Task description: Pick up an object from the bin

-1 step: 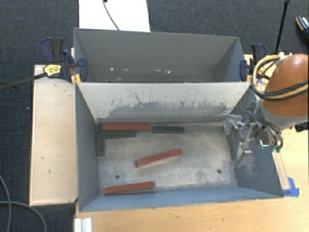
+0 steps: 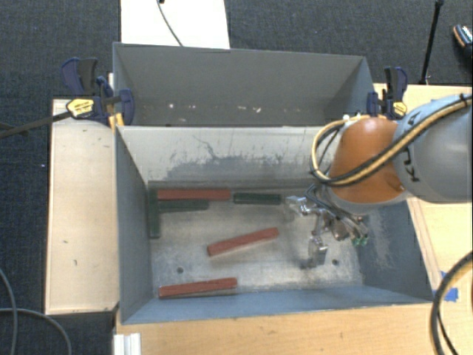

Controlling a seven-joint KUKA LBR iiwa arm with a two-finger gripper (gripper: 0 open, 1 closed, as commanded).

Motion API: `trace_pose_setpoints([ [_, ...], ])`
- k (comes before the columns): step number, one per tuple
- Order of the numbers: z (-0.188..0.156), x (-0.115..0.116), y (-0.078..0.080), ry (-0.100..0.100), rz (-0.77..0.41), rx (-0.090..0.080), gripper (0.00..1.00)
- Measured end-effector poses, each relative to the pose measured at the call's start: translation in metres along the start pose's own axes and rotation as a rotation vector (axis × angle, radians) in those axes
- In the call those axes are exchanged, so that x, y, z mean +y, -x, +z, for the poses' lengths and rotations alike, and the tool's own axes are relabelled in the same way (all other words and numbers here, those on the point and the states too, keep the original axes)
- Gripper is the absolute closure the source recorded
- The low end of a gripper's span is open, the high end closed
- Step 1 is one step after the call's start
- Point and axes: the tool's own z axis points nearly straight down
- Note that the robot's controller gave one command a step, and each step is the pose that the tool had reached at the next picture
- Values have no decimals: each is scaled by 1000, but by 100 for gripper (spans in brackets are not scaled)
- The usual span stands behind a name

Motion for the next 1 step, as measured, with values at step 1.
trace_pose_setpoints([
  [1, -3, 31, 63, -3, -86, -10, 0],
])
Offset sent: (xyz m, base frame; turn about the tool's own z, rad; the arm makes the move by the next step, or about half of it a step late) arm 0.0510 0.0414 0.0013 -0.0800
